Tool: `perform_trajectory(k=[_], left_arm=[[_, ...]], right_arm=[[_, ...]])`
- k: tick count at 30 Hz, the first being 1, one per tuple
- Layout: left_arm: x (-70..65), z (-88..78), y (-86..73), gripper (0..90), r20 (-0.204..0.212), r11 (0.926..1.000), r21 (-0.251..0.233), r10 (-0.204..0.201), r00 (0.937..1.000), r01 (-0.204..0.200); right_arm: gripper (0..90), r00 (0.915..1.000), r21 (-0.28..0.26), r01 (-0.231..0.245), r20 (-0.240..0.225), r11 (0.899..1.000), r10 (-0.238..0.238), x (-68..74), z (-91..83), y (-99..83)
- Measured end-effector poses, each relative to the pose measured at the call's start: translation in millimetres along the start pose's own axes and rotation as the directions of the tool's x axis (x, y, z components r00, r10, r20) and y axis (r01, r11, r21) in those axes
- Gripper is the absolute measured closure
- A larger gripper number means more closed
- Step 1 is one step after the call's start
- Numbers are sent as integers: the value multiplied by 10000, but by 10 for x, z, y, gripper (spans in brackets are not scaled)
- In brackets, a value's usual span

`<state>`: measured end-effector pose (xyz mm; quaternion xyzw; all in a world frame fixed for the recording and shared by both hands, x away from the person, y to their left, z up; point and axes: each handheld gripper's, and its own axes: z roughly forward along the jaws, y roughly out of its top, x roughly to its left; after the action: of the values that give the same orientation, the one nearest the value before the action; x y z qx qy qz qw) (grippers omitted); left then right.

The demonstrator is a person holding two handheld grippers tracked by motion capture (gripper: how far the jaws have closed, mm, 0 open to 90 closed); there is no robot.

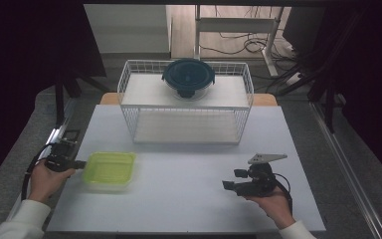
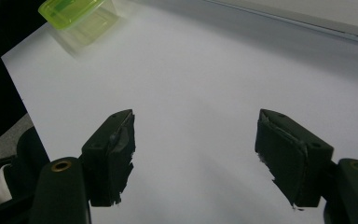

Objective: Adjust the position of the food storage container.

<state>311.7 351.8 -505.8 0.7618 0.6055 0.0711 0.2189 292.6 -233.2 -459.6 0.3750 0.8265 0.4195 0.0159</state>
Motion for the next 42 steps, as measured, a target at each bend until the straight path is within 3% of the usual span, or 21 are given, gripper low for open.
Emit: perform_trajectory(k=[5,10,20,31,36,42], left_arm=[[-168,15,7,900,385,9996,-25,278,9989,-278],[-396,61,37,900,896,9975,26,699,9935,-704],[-948,198,88,900,1862,9866,162,1565,9700,-1623],[-1278,288,237,900,2255,9795,18,1957,9544,-2013],[-1422,358,307,900,2268,9722,25,2274,9470,-2340],[-1634,457,411,900,2552,9617,86,2628,9305,-2740]], right_arm=[[285,10000,-5,2,-9,10000,-2,3,-2,-3],[285,10000,25,-24,-4,10000,24,-6,-1,-3],[285,10000,-52,-12,-5,10000,12,-3,-27,-1],[285,10000,26,60,-12,10000,-60,8,-11,0],[285,10000,44,50,-32,10000,-49,8,-5,-1],[285,10000,81,32,-38,10000,-32,2,7,-4]])
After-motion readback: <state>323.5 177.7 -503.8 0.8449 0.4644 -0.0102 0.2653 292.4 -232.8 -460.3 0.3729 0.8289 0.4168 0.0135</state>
